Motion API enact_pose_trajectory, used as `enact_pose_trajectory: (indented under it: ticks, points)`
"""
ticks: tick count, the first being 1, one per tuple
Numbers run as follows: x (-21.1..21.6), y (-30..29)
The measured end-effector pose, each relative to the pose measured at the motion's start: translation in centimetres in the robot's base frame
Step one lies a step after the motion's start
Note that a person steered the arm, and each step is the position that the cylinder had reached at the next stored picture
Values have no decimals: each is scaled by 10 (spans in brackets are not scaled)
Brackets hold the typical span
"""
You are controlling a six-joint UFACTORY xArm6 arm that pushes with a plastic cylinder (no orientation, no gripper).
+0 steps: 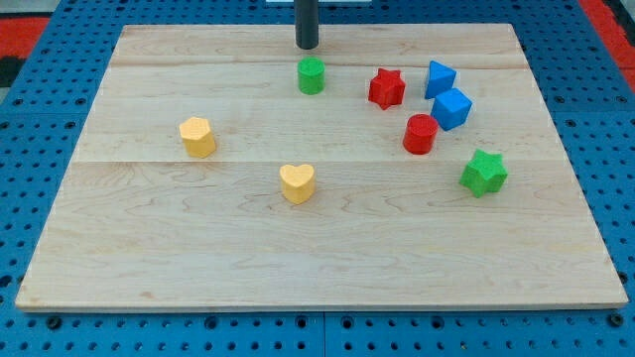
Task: Move your arm below the green circle
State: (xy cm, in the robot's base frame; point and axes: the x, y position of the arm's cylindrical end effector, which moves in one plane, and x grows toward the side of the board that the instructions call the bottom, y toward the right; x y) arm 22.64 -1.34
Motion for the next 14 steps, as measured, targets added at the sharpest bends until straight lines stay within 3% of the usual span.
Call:
enact_pose_trajectory:
  ticks: [4,8,9,10,12,13,14]
  points:
    - [0,33]
    - [95,37]
    - [103,35]
    - [105,-11]
    - [78,-38]
    - [141,-67]
    - [144,-70]
